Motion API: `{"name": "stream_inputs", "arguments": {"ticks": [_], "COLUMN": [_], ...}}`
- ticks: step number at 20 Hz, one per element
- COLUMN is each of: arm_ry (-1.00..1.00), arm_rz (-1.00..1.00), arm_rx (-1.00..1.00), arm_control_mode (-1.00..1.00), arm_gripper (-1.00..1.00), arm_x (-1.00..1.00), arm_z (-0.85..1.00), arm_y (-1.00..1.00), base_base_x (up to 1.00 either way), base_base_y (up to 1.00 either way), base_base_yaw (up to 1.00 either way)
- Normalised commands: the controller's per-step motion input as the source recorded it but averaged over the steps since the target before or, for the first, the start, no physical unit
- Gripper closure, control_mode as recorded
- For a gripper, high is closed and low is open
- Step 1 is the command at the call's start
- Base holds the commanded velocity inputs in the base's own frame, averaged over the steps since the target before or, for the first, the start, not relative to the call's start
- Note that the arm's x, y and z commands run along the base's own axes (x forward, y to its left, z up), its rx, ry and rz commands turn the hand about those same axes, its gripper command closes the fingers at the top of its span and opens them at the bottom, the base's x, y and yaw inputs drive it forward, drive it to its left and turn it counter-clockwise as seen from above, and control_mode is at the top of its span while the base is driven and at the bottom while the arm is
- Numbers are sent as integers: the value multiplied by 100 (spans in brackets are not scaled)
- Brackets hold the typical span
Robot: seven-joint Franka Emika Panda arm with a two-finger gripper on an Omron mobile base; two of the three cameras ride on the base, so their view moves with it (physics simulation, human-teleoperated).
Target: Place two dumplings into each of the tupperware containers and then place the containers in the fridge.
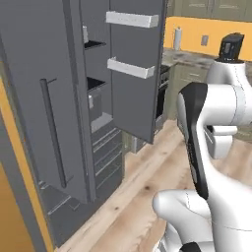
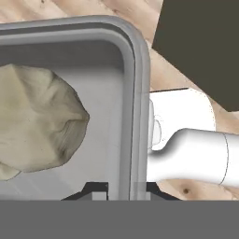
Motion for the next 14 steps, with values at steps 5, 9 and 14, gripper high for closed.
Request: {"name": "stream_inputs", "arguments": {"ticks": [5, 9, 14], "arm_ry": [0, 0, 0], "arm_rz": [0, 0, 0], "arm_rx": [0, 0, 0], "arm_control_mode": [100, 100, 100], "arm_gripper": [100, 100, 100], "arm_x": [0, 0, 0], "arm_z": [0, 0, 0], "arm_y": [0, 0, 0], "base_base_x": [70, 8, 29], "base_base_y": [-63, -17, -26], "base_base_yaw": [62, 78, 78]}}
